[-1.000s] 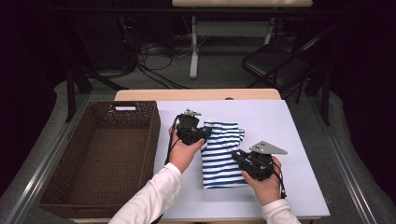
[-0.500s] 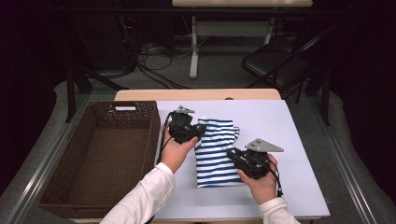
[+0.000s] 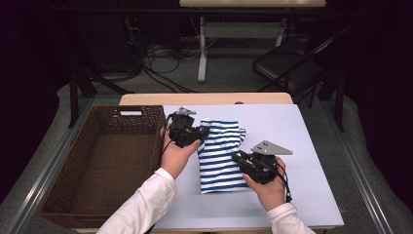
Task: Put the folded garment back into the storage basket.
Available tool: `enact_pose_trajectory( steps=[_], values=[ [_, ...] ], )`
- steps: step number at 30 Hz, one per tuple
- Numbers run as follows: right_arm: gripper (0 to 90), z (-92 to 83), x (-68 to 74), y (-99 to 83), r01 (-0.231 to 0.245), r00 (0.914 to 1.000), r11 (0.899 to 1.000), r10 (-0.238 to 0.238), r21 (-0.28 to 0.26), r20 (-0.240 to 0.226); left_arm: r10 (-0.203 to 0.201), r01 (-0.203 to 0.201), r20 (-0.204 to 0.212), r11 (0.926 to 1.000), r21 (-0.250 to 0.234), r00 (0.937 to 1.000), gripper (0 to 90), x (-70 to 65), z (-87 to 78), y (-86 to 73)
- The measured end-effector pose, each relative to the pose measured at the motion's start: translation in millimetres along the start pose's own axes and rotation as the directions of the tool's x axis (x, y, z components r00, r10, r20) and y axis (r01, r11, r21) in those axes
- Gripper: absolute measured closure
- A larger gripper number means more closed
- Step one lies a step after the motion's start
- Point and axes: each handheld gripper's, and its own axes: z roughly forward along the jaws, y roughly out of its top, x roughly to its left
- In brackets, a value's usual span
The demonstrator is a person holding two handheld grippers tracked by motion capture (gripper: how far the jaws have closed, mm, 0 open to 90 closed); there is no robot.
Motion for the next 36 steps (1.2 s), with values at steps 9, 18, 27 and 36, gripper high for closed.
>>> enact_pose_trajectory(
  steps=[9, 18, 27, 36],
  values=[
    [76.2, 3.1, 7.1, 8.4, 0.021, 0.9998, 1.000, -0.021, 0.000, -0.008, 0.001, -0.001, -0.014, 0.9999, -0.011, 0.9999, 75.9, 5.3, -10.1, 3.1],
    [76.2, 7.1, 12.1, 15.0, 0.023, 0.9995, 1.000, -0.023, -0.006, -0.021, -0.012, 0.012, -0.014, 0.9998, -0.014, 0.9998, 75.8, 11.2, -19.0, 5.4],
    [76.2, 9.8, 17.2, 23.7, 0.032, 0.9988, 0.999, -0.032, -0.008, -0.036, -0.034, 0.034, -0.017, 0.9992, -0.024, 0.9993, 75.9, 16.6, -28.1, 8.1],
    [76.2, 14.2, 23.5, 32.0, 0.039, 0.9979, 0.999, -0.040, -0.007, -0.051, -0.032, 0.031, -0.033, 0.9991, -0.029, 0.9990, 75.9, 22.0, -37.6, 9.9]
  ],
)
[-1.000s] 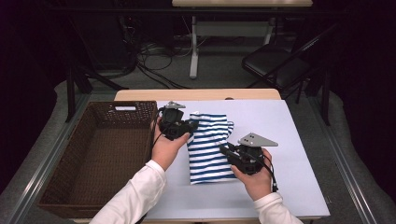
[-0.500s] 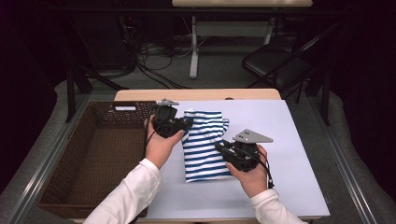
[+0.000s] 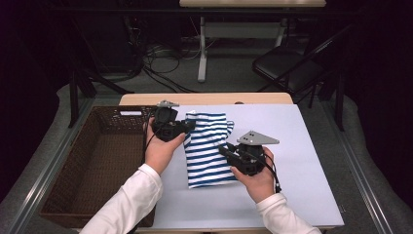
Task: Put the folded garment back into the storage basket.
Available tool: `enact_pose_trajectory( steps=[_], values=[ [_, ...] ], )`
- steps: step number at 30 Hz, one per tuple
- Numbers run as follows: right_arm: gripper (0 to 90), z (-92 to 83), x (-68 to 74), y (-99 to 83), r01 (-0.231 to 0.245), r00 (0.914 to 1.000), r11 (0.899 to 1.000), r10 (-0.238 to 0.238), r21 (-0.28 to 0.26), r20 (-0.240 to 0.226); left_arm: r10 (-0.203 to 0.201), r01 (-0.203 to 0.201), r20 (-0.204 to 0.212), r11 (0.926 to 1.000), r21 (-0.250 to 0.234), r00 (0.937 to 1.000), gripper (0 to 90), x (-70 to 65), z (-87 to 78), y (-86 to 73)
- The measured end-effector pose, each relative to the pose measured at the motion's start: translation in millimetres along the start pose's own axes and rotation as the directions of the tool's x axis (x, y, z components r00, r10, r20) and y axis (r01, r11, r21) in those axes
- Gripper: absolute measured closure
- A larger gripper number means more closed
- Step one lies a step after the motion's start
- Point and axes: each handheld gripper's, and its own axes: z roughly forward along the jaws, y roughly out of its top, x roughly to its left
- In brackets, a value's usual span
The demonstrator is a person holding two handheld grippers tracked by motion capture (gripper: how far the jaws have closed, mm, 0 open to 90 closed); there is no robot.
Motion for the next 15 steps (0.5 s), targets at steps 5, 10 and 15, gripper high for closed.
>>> enact_pose_trajectory(
  steps=[5, 10, 15],
  values=[
    [76.2, 3.0, 3.1, 4.4, 0.002, 1.0000, 1.000, -0.002, 0.002, -0.008, -0.002, 0.002, -0.006, 1.0000, -0.007, 1.0000, 75.9, 3.9, -5.4, 0.8],
    [76.2, 5.9, 7.0, 7.7, -0.002, 0.9999, 1.000, 0.002, 0.000, -0.015, -0.004, 0.003, -0.013, 0.9999, -0.012, 0.9999, 75.9, 7.7, -10.2, 1.2],
    [76.2, 10.6, 12.2, 10.1, -0.002, 0.9997, 1.000, 0.002, -0.004, -0.023, -0.012, 0.012, -0.022, 0.9998, -0.016, 0.9997, 75.9, 12.5, -15.1, 0.5]
  ],
)
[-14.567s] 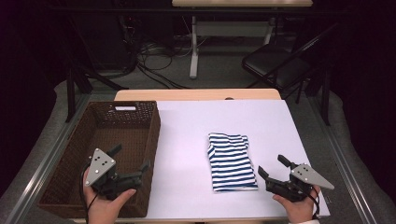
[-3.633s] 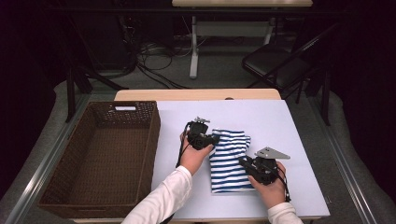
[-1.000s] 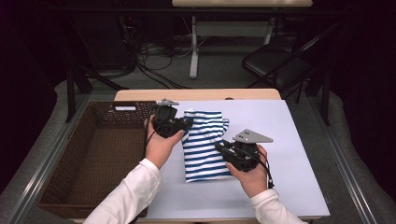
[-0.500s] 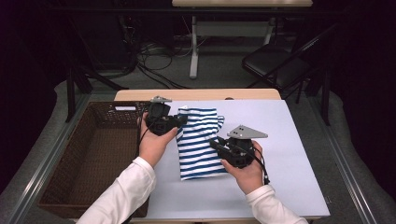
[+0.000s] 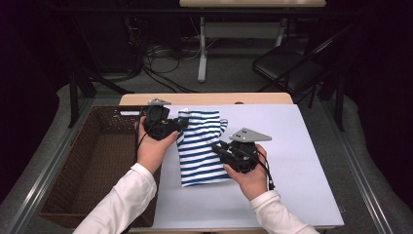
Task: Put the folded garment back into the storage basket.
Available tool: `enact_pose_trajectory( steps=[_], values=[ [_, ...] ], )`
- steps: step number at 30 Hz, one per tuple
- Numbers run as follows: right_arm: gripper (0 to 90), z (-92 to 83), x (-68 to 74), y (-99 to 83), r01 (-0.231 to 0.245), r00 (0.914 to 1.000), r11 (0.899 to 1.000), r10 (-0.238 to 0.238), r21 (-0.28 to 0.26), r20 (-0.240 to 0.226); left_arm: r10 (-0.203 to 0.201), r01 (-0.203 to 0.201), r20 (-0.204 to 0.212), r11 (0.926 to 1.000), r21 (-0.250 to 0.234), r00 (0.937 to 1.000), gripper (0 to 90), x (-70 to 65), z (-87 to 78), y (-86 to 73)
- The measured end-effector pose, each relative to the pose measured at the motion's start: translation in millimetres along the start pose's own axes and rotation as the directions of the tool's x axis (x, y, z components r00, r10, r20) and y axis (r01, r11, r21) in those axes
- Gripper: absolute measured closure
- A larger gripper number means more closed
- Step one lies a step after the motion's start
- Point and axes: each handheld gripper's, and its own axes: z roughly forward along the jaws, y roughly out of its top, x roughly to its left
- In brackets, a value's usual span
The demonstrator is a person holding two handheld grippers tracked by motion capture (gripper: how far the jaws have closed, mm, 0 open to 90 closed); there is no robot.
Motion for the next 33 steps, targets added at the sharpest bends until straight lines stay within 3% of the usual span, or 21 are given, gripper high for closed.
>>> enact_pose_trajectory(
  steps=[14, 33],
  values=[
    [76.2, 14.1, 20.2, 13.3, 0.031, 0.9993, 0.999, -0.031, -0.014, -0.020, -0.022, 0.021, -0.025, 0.9997, -0.015, 0.9995, 75.8, 19.7, -19.1, 0.9],
    [76.2, 39.2, 59.7, 38.2, 0.096, 0.9926, 0.995, -0.097, -0.024, -0.073, -0.077, 0.074, -0.063, 0.9962, -0.046, 0.9951, 75.9, 52.2, -55.0, 1.4]
  ],
)
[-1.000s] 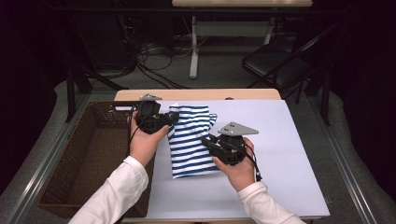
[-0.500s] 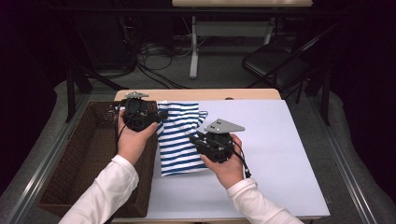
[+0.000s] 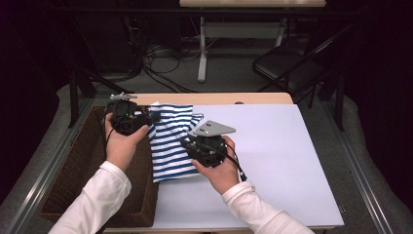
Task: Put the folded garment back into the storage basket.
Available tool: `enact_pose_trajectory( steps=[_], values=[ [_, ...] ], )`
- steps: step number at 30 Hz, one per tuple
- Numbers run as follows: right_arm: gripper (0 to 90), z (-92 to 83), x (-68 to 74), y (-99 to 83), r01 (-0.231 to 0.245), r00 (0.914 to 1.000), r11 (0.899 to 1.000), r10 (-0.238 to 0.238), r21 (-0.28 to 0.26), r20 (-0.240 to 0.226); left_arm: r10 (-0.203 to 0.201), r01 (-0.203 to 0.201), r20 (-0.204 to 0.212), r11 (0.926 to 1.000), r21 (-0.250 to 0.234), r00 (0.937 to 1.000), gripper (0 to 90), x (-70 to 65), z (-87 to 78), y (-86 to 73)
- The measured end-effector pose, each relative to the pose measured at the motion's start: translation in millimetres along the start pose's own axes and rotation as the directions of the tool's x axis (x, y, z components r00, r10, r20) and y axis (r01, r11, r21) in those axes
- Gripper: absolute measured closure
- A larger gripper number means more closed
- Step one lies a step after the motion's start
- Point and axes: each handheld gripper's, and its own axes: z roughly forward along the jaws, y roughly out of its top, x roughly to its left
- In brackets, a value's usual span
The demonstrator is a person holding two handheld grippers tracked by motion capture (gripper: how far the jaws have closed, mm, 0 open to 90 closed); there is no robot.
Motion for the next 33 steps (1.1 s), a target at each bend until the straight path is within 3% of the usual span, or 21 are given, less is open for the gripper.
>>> enact_pose_trajectory(
  steps=[18, 33],
  values=[
    [76.2, 24.3, 22.3, 15.1, 0.018, 0.9994, 1.000, -0.018, 0.005, -0.031, -0.034, 0.034, -0.028, 0.9993, -0.016, 0.9990, 75.8, 27.2, -25.9, -1.1],
    [76.2, 38.8, 35.7, 20.8, 0.031, 0.9988, 0.999, -0.031, 0.005, -0.037, -0.053, 0.052, -0.053, 0.9985, -0.014, 0.9972, 75.9, 40.3, -34.1, 0.2]
  ],
)
